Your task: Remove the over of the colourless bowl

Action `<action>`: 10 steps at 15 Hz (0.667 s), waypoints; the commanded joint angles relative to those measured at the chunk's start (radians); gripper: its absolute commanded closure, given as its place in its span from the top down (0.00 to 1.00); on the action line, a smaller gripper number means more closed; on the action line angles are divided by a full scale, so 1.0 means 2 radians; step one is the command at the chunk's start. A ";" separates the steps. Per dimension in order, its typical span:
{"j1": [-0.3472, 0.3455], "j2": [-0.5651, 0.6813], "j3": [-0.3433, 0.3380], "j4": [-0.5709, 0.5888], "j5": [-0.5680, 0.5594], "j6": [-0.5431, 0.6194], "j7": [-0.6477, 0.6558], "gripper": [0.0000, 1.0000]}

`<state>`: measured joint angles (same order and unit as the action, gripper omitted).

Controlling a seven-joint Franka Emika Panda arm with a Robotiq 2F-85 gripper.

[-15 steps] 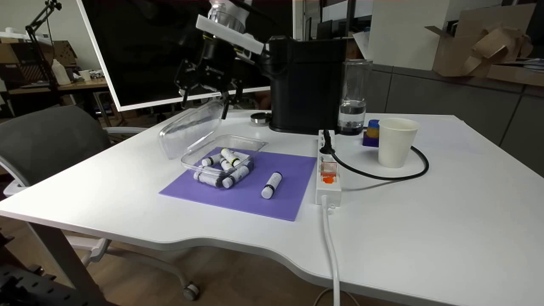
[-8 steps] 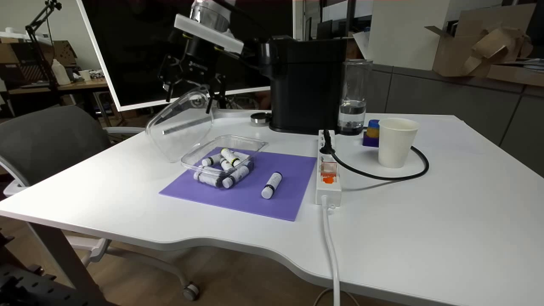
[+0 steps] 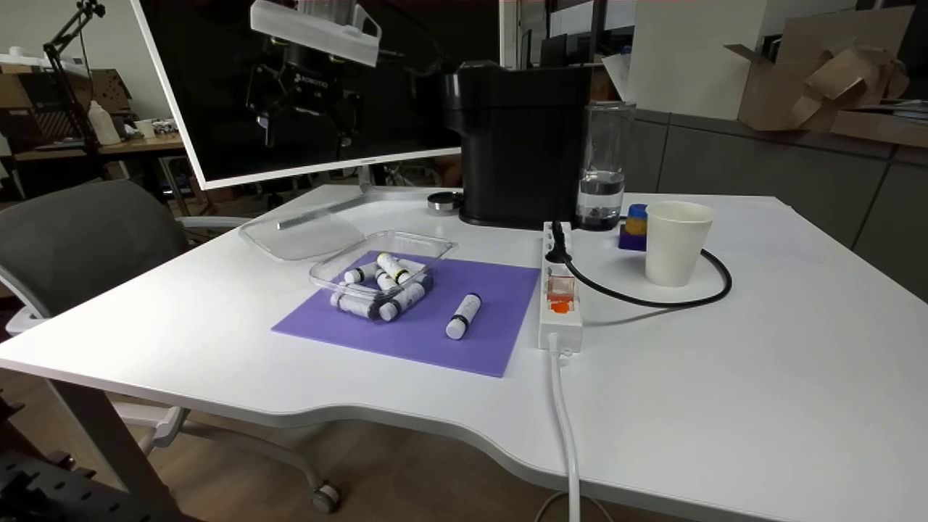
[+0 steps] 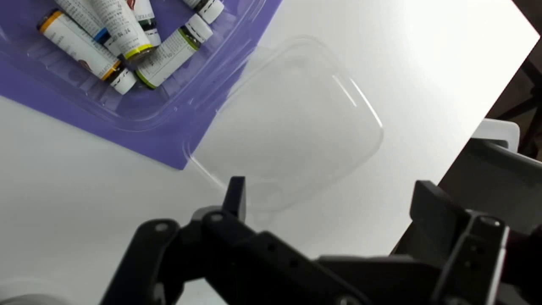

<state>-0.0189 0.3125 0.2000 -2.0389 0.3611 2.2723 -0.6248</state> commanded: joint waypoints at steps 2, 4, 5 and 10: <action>0.014 -0.059 -0.006 -0.058 -0.002 0.055 0.038 1.00; 0.023 -0.071 -0.017 -0.070 -0.031 0.071 0.082 1.00; 0.028 -0.078 -0.024 -0.077 -0.058 0.076 0.115 1.00; 0.038 -0.097 -0.064 -0.092 -0.194 0.076 0.262 1.00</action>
<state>0.0366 0.1651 0.1242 -2.1859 0.0974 2.4316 -0.2682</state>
